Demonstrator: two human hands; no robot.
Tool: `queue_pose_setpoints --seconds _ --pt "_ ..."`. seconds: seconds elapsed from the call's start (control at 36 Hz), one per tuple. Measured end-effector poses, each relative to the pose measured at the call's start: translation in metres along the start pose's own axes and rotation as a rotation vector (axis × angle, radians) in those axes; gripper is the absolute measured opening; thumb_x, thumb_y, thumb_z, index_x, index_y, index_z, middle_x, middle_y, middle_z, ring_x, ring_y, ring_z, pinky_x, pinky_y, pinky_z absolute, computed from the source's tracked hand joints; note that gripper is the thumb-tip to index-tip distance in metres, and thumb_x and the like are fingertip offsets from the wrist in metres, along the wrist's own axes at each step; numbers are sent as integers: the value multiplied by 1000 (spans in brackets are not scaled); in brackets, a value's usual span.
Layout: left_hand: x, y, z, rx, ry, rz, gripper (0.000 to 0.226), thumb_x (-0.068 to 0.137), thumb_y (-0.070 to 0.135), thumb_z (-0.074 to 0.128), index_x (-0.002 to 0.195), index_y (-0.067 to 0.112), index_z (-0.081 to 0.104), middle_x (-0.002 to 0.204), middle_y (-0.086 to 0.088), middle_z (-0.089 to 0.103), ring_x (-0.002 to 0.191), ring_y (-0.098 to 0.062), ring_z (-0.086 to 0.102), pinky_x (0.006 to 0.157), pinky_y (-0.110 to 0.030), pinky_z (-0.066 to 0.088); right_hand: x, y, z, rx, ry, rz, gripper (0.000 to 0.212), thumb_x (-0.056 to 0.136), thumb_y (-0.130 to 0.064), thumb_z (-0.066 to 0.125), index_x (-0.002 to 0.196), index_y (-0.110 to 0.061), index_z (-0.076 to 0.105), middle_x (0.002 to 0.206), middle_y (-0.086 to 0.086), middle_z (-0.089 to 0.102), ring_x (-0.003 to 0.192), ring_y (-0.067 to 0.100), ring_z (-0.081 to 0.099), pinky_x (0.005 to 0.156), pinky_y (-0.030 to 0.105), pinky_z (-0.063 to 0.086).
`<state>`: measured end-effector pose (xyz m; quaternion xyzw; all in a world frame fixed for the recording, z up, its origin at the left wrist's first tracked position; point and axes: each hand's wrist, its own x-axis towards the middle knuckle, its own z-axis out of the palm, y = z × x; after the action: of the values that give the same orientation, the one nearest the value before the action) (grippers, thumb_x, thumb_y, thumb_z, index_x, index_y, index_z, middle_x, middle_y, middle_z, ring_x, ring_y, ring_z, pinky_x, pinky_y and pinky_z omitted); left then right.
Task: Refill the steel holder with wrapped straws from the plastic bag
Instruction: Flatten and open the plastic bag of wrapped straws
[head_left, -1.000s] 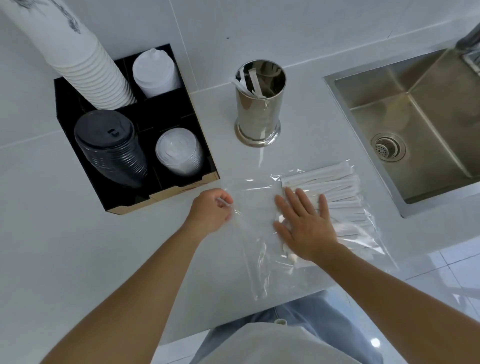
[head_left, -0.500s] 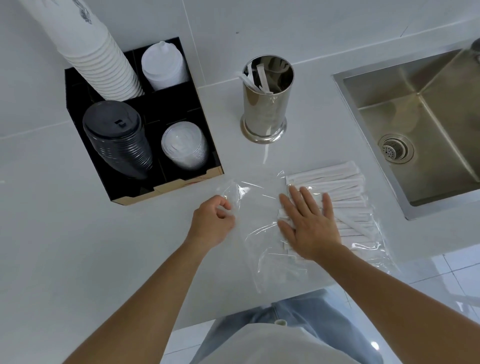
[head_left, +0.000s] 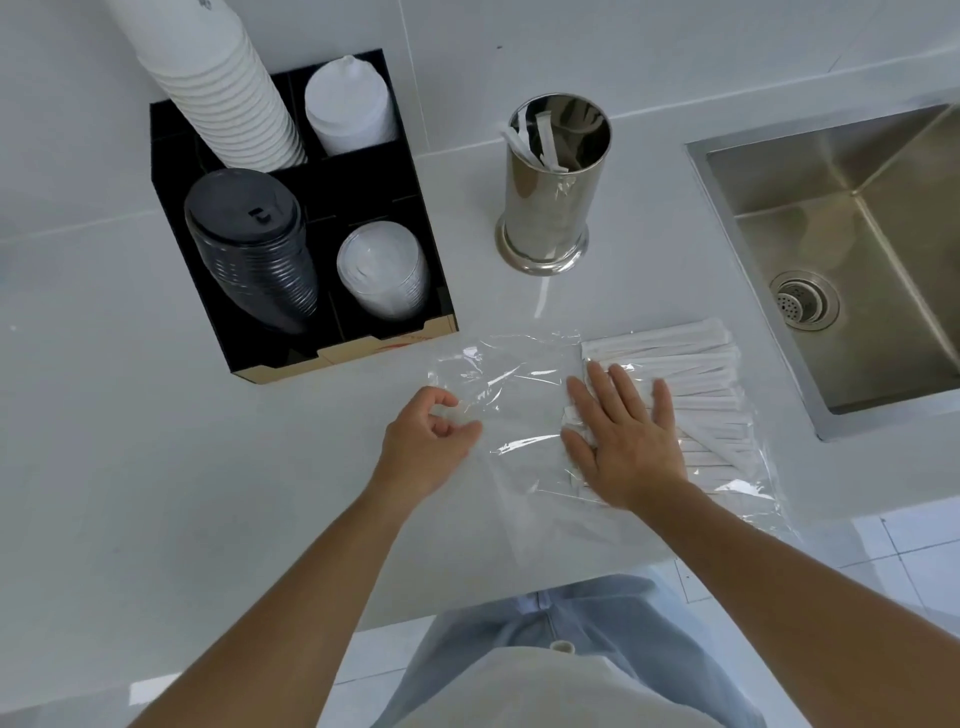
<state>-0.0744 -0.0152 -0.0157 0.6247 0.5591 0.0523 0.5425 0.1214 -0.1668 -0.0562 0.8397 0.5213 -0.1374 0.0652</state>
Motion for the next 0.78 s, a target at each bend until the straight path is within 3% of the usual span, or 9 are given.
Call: queue_pose_setpoints --seconds 0.11,0.19,0.33,0.42,0.47,0.56,0.69,0.78 --pt "-5 -6 2 74 5 14 31 71 17 65 89 40 52 66 -1 70 50 -8 57 43 -18 44 0 0 1 -6 2 -2 66 95 -60 3 154 -32 0 164 -4 -4 150 18 -7 116 55 -11" --pt "-5 -9 -1 80 -8 15 30 74 9 62 85 36 54 63 2 69 46 -3 55 40 -17 40 -1 0 1 1 8 -5 66 95 -60 4 155 -32 2 164 -5 -3 150 18 -6 116 55 -10" --pt "2 -18 -16 108 -5 20 28 83 1 56 73 25 65 59 4 68 57 -12 69 56 -30 55 -1 1 1 0 5 -8 66 95 -60 4 154 -32 -1 164 -5 -4 150 18 -7 116 55 -10" --pt "3 -23 -22 65 -29 -9 27 86 3 57 72 22 70 68 -1 72 68 -22 74 74 -42 62 0 1 0 3 16 -7 66 95 -60 6 155 -32 1 164 -4 -1 150 19 -4 116 55 -8" --pt "2 -23 -20 1 -32 -34 21 85 9 59 74 22 72 75 -4 71 69 -22 74 77 -43 62 0 0 0 1 19 -4 65 96 -59 8 155 -31 4 164 -4 2 150 19 -3 116 55 -7" --pt "-5 -22 -13 -95 -40 -48 4 73 27 70 76 30 71 82 -3 69 70 -20 73 72 -37 62 -1 0 0 -3 18 -7 66 96 -59 7 155 -31 6 164 -4 3 150 19 -2 116 54 -7" --pt "-19 -33 -4 22 67 1 21 71 17 71 74 33 58 70 8 70 61 -14 66 50 -30 56 -2 0 -2 -6 27 -19 65 96 -57 12 155 -29 12 164 -2 7 150 20 3 115 55 -4" --pt "-23 -37 -4 17 121 -21 27 70 12 73 62 27 53 57 2 64 60 -24 66 54 -37 57 -2 0 -3 -10 9 -23 65 97 -56 11 155 -29 8 164 -2 3 150 20 -1 114 55 -6"
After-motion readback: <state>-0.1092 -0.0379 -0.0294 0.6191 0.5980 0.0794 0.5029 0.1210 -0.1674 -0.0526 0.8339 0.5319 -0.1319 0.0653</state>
